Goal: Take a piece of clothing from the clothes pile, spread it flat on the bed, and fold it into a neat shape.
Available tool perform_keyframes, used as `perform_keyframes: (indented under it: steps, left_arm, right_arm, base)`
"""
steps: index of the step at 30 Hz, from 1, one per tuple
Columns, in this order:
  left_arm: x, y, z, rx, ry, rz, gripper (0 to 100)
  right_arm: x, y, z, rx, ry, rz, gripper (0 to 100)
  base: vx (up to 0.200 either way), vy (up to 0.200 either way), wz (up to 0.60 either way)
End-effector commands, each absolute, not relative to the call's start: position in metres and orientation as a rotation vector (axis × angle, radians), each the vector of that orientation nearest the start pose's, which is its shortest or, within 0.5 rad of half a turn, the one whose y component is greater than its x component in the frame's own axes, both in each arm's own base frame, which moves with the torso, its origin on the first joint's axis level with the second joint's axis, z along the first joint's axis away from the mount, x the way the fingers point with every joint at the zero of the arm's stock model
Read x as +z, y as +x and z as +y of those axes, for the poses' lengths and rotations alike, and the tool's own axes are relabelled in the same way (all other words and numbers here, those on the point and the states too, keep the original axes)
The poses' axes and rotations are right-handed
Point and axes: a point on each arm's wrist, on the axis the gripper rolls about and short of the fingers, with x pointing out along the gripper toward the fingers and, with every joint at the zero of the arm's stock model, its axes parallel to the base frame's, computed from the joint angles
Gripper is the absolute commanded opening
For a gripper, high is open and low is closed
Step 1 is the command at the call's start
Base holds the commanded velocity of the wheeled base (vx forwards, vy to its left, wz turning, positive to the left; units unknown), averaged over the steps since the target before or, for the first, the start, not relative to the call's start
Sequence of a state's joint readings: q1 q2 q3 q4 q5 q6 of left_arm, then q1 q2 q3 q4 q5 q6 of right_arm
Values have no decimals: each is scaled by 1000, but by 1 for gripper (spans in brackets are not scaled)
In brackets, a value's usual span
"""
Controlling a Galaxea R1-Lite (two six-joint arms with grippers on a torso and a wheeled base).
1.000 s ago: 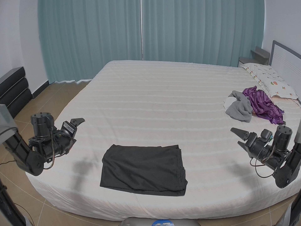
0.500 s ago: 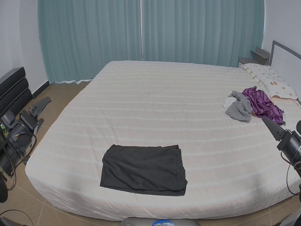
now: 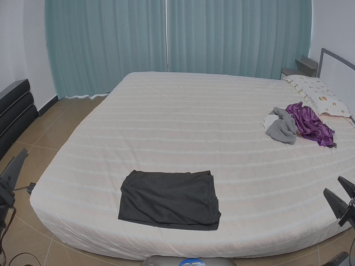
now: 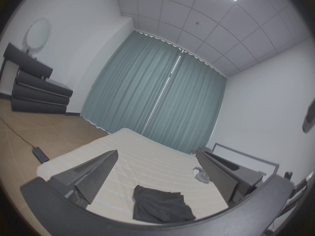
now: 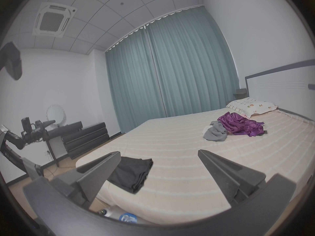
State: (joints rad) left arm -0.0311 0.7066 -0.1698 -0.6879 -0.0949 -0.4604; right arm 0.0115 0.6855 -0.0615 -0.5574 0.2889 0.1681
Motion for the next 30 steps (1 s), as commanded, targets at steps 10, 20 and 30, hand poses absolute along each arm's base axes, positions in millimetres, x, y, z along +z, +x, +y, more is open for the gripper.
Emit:
perform_keyframes:
  steps: [10,20,30]
  left_arm:
    - [156,-57,-1,-57,-145,-327,100]
    - [112,-30,2,114,41,-366,100]
    - [94,-25,3,123,43,-175,100]
  right_arm:
    - [130,-49,5,191,-76,-129,100]
    - [103,-27,1,36,-85,-276,100]
    - [95,-25,2,57,-80,-192,100]
  base:
    - [0,0,0]
    - [0,0,0]
    - [0,0,0]
